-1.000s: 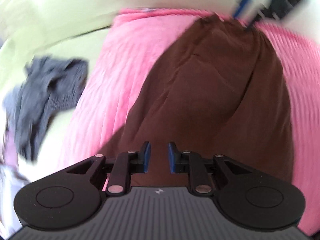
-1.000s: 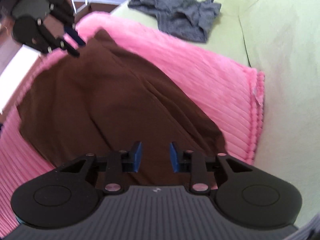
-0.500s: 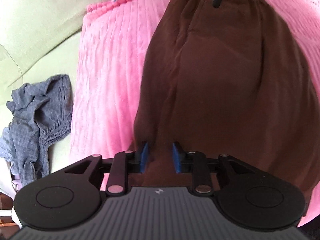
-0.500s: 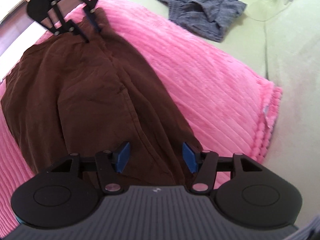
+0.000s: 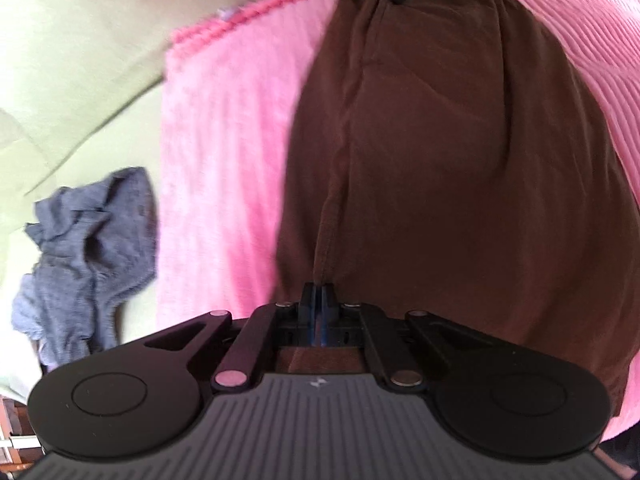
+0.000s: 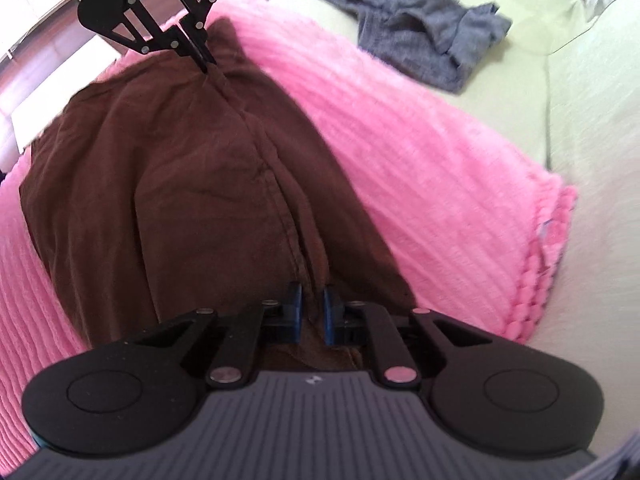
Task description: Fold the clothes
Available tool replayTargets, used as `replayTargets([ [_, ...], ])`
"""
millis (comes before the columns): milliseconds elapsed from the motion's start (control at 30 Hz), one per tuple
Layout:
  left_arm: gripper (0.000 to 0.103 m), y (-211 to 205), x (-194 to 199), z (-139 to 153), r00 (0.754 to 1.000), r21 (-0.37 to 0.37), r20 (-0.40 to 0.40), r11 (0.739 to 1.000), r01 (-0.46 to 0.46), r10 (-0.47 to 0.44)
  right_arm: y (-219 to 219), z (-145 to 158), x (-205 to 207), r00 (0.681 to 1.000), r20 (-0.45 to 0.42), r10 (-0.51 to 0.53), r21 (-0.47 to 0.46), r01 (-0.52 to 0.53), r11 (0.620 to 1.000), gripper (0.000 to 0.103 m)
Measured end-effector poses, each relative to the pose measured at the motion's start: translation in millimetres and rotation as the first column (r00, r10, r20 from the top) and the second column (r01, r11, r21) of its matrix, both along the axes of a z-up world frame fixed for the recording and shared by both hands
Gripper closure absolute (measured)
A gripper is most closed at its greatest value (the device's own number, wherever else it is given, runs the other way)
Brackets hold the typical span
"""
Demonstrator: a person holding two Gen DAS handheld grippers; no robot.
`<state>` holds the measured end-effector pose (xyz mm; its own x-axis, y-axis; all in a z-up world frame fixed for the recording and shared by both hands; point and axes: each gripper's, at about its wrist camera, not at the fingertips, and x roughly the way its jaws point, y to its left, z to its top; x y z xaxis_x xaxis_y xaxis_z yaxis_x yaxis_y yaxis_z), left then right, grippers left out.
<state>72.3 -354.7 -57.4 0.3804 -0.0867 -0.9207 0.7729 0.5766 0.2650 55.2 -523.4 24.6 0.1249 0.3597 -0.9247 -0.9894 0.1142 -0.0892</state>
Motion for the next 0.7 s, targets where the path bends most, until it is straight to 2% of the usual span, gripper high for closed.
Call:
replayTargets([
  [100, 0.103, 4, 7, 3, 1.000, -0.002, 0.014, 1.000, -0.024, 0.024, 0, 7, 7, 0.999, 0.040, -0.037, 0.030, 0.036, 0.999, 0.096],
  [167, 0.103, 4, 12, -2, 0.999, 0.002, 0.003, 0.999, -0.036, 0.036, 1, 7, 14, 0.997, 0.030, -0.067, 0.039, 0.066, 0.997, 0.095],
  [267, 0.103, 1, 19, -18, 0.998, 0.025, -0.002, 0.997, -0.067, 0.067, 9, -12, 19, 0.997, 0.032, -0.073, -0.012, 0.073, 0.997, 0.095],
  [300, 0.098, 1, 23, -22, 0.996, 0.030, -0.014, 0.996, -0.086, 0.086, 12, -20, 20, 0.996, 0.039, -0.082, -0.025, 0.083, 0.996, 0.095],
  [333, 0.088, 1, 27, -25, 0.994, 0.034, -0.018, 0.994, -0.105, 0.106, 14, -25, 22, 0.994, 0.049, -0.098, -0.032, 0.099, 0.995, 0.093],
  [400, 0.083, 4, 31, -26, 0.990, 0.039, -0.021, 0.989, -0.142, 0.143, 17, -30, 19, 0.989, 0.097, -0.107, -0.042, 0.111, 0.993, 0.069],
  [467, 0.075, 8, 28, -22, 0.988, 0.048, -0.013, 0.987, -0.152, 0.153, 18, -30, 14, 0.982, 0.163, -0.094, -0.049, 0.103, 0.994, 0.062],
  [533, 0.074, 16, 25, -15, 0.985, 0.058, 0.011, 0.983, -0.174, 0.174, 16, -24, 12, 0.972, 0.203, -0.115, -0.042, 0.126, 0.991, 0.055],
  [567, 0.074, 20, 25, -13, 0.980, 0.061, 0.017, 0.978, -0.198, 0.198, 12, -17, 9, 0.964, 0.217, -0.150, -0.020, 0.158, 0.987, 0.044],
  [600, 0.074, 26, 26, -9, 0.972, 0.060, 0.022, 0.970, -0.236, 0.235, 7, -9, 7, 0.954, 0.230, -0.194, 0.011, 0.197, 0.980, 0.035],
  [700, 0.078, 48, 20, 15, 0.921, -0.001, 0.007, 0.921, -0.389, 0.389, -9, 14, -1, 0.910, 0.257, -0.326, 0.105, 0.309, 0.945, 0.031],
])
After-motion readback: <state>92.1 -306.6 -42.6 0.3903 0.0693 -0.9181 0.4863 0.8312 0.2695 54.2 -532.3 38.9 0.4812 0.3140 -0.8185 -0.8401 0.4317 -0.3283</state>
